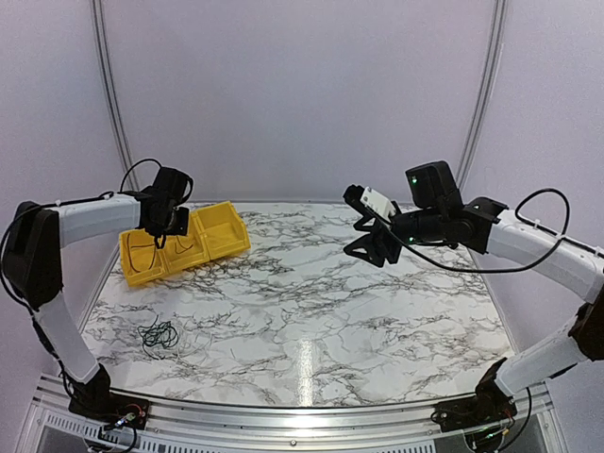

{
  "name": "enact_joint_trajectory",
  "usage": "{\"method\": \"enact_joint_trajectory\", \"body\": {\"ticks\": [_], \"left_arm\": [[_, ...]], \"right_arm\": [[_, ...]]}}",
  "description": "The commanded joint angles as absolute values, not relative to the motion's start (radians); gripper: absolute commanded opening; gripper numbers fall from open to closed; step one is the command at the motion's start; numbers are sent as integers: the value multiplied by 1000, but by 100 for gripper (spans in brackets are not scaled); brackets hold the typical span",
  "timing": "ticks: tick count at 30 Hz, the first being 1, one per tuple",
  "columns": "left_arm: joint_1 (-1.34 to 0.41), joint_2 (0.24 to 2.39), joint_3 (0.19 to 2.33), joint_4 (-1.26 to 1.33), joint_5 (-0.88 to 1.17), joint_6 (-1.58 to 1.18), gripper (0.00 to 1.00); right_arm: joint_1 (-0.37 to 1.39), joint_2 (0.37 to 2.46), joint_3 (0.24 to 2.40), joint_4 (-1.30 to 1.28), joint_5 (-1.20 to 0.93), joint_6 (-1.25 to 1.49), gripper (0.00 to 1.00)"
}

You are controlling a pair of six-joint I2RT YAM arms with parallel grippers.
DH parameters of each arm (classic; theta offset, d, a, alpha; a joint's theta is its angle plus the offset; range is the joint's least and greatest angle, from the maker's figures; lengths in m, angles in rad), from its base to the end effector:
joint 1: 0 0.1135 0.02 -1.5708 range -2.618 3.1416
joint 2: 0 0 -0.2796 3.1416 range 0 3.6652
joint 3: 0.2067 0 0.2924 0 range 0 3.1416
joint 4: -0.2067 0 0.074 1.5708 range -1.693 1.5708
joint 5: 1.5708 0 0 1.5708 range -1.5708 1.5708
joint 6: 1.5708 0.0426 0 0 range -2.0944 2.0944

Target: Untangle the cables

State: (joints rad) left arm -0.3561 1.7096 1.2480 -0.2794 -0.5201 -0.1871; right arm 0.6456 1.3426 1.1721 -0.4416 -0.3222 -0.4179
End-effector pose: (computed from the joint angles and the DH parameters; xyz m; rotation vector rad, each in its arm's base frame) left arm 0.4043 -0.1278 0.2418 -0.0712 2.2121 0.3037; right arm 0.2655 0.2169 0.3307 -1.2635 1.7849 0.4805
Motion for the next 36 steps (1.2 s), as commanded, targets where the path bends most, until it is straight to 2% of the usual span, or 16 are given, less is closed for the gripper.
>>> {"method": "enact_joint_trajectory", "body": {"ticks": [1, 7, 14, 19, 24, 36], "left_arm": [[-335, 1787, 1310, -313, -552, -142, 0], [-321, 1825, 1352, -333, -531, -138, 0], [-320, 1634, 1328, -383, -529, -103, 0], [-293, 1578, 1276, -470, -554, -44, 0], [-243, 1596, 1279, -592, -544, -50, 0], [-176, 1798, 1339, -601, -624, -22, 0]], "right_arm": [[640, 1302, 1164, -431, -298, -422, 67], [640, 1294, 1157, -433, -290, -426, 67], [640, 1297, 1155, -434, -290, -431, 67], [639, 1317, 1167, -429, -302, -431, 67], [639, 1333, 1184, -429, -306, -432, 67], [639, 1322, 1172, -434, -310, -425, 67]]}}
